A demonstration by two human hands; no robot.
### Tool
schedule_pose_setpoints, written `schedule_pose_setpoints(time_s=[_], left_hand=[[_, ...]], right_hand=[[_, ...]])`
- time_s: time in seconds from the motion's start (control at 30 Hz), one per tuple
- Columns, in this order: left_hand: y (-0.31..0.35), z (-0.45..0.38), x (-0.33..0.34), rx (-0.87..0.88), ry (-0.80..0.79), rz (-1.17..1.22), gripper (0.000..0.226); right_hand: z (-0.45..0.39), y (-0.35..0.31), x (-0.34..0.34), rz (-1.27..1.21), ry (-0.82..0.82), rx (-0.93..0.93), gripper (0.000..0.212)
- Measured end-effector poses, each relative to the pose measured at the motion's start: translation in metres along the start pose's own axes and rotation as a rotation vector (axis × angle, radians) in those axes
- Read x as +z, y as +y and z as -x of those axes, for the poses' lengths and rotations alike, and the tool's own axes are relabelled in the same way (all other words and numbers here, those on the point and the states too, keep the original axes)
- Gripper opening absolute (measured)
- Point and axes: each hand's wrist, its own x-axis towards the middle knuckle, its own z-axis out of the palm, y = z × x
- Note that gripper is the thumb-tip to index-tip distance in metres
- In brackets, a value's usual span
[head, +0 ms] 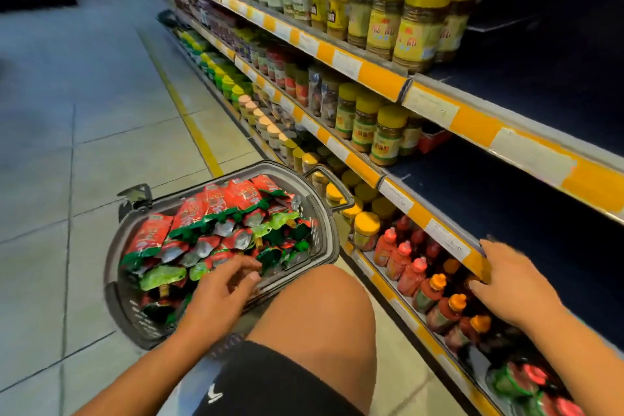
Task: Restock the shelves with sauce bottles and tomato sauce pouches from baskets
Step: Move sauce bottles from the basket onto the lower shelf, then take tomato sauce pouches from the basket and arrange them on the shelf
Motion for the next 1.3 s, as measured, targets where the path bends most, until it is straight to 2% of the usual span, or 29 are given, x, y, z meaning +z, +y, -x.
schedule_pose_setpoints(time_s=[0.07,0.2,0.3,0.4,0.5,0.57,0.77,0.9,1.0,1.1,1.2,1.3], left_hand=[[-0.022,0.002,-0.020,-0.048,0.051,0.003,0.017],[-0.058,0.003,-0.043,-0.087,0.102,0.040,0.018],[-0.082,-0.006,-0.052,-0.138,0.075,0.095,0.017],[-0.101,-0.014,-0.056,-0.145,0.058,0.125,0.020],[-0.110,-0.014,-0.057,-0.154,0.021,0.127,0.020],[-0.113,-0.014,-0.059,-0.163,0.007,0.113,0.018],[-0.116,-0.014,-0.062,-0.154,0.026,0.097,0.015],[-0.118,-0.012,-0.061,-0.156,0.034,0.083,0.012],[-0.113,-0.008,-0.061,-0.159,0.030,0.042,0.011],[-0.112,-0.007,-0.059,-0.166,-0.020,0.020,0.007],[-0.110,-0.010,-0.056,-0.186,-0.043,0.043,0.005],[-0.107,-0.007,-0.050,-0.231,-0.039,0.091,0.004]], right_hand=[[-0.015,0.008,0.007,0.045,-0.047,0.018,0.073],[-0.017,-0.020,-0.021,0.161,-0.189,0.121,0.052],[-0.019,-0.068,-0.044,0.223,-0.236,0.094,0.065],[-0.032,-0.139,-0.061,0.197,-0.158,-0.051,0.072],[-0.039,-0.239,-0.082,0.078,-0.095,-0.240,0.061],[-0.042,-0.306,-0.086,0.034,-0.121,-0.348,0.058],[-0.015,-0.460,-0.033,-0.230,-0.130,-0.582,0.060],[0.019,-0.479,0.021,-0.406,-0.047,-0.639,0.053],[0.019,-0.476,0.031,-0.553,0.047,-0.610,0.048],[0.008,-0.467,0.036,-0.507,0.061,-0.655,0.047],[-0.002,-0.458,0.043,-0.526,0.003,-0.577,0.048],[-0.005,-0.464,0.047,-0.479,0.026,-0.703,0.050]])
